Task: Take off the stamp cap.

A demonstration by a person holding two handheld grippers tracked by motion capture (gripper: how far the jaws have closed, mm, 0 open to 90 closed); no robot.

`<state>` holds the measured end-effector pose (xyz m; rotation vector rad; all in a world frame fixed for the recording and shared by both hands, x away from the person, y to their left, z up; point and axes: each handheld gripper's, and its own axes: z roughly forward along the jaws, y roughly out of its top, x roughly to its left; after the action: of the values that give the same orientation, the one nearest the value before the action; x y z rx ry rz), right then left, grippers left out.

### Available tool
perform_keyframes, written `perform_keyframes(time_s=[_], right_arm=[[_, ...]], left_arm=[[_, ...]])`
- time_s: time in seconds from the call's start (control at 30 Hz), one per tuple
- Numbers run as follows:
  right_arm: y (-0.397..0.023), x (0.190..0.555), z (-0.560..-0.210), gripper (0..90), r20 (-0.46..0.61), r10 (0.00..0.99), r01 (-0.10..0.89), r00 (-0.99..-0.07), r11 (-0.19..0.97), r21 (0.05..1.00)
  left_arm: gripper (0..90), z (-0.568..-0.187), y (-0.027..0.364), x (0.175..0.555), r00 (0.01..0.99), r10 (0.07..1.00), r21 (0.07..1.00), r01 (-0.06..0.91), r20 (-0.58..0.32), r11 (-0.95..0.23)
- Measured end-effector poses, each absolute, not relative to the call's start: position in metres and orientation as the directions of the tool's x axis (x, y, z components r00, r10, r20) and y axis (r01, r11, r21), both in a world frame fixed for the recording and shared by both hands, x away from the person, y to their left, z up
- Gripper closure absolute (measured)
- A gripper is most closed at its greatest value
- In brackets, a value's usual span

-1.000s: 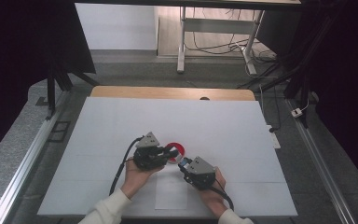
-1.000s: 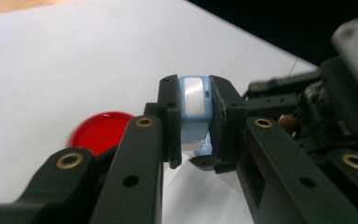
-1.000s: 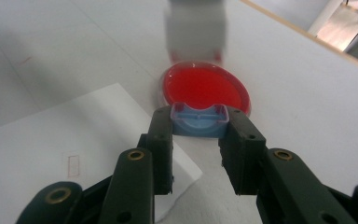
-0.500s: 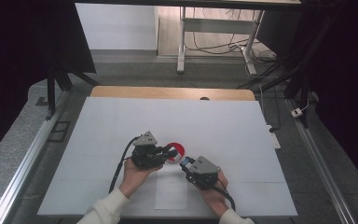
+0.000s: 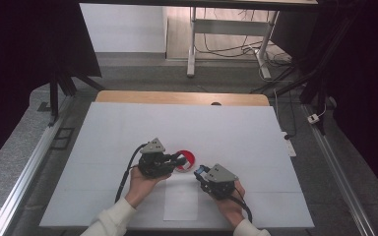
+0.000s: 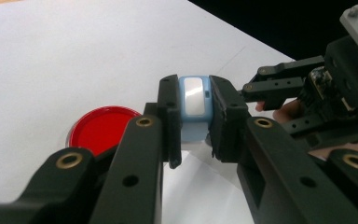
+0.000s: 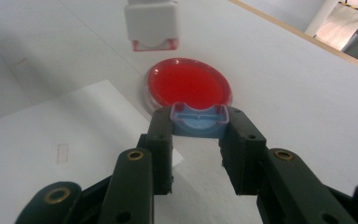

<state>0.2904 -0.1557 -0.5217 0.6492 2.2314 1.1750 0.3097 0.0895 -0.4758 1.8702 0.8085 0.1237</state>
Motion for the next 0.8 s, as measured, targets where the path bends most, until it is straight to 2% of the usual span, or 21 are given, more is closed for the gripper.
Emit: perform_keyframes(time_s=[0.8], right_arm=[[-0.228,0.288,-0.507,65.0,-0.188,0.725,0.23,-0.663,0.435,0.87]], left_arm=[[75.6,-0.477,0.089,0.311,0.765,0.587,0.852,0.47,-0.264,-0.23]])
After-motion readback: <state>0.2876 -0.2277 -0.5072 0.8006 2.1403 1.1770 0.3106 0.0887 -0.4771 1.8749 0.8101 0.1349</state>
